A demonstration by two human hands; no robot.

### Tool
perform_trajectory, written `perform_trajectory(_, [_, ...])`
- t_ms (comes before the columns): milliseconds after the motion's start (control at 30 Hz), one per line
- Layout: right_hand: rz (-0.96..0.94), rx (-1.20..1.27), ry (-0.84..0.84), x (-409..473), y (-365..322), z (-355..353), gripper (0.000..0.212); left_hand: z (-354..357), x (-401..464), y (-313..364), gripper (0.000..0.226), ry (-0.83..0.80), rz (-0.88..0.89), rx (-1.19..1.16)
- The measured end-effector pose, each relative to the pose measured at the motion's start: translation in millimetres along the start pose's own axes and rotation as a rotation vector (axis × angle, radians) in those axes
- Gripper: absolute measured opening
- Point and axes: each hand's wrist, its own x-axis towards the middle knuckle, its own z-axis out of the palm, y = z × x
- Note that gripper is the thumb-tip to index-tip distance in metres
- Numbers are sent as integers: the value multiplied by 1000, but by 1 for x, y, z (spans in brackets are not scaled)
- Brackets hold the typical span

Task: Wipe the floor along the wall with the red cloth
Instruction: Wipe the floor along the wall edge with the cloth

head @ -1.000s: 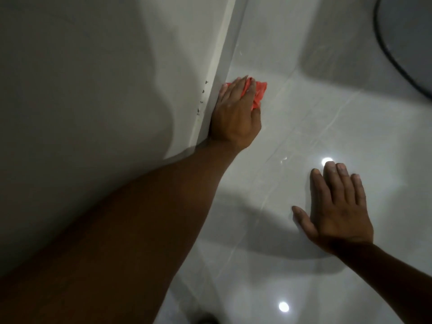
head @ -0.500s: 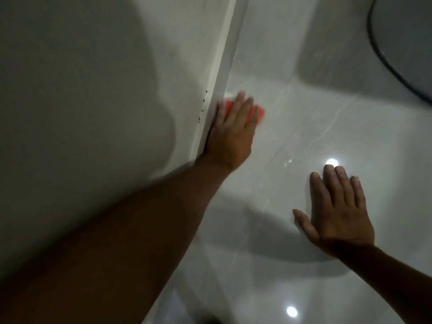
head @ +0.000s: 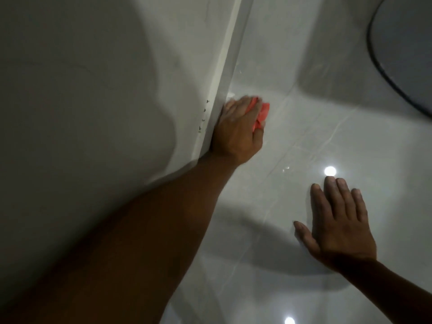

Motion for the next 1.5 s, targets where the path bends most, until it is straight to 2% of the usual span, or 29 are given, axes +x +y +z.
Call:
perform_trajectory(100, [7,0,-11,0,0,0,92,-9,-57,7,48,-45,49,-15])
perform_trajectory(167, [4,2,-1,-2,-2,0,92,-13,-99,17,51,-118,26,112])
perform_trajectory(267, [-7,10,37,-2,-2,0,91,-9,-128,22,72,-220,20,287])
perform_trajectory(333, [-8,19,29,-2,0,1,91,-9,-115,20,75,-233,65,309])
perform_trajectory(500, [-12,22,38,-2,0,3,91,2,-11,17,58,-140,298,442])
perform_trajectory(600, [-17,26,39,-2,2,5,90,2,69,3,58,-106,245,537])
perform_trajectory(733, [-16,24,52,-2,-1,5,88,7,89,-6,56,-139,81,395])
perform_trajectory(900, [-13,23,33,-2,3,6,90,12,68,3,46,64,-87,82])
perform_trajectory(1067, [-10,33,43,-3,3,6,91,-2,-34,5,49,27,-35,-44])
perform_trajectory(1167, [-9,36,67,-3,1,5,90,-11,-113,12,53,-60,-73,-13])
perform_trajectory(1267, [-16,39,88,-4,0,5,90,-13,-171,20,58,-77,-87,100])
perform_trajectory(1500, [-16,43,89,-4,1,6,91,-10,-138,14,56,-132,-10,246])
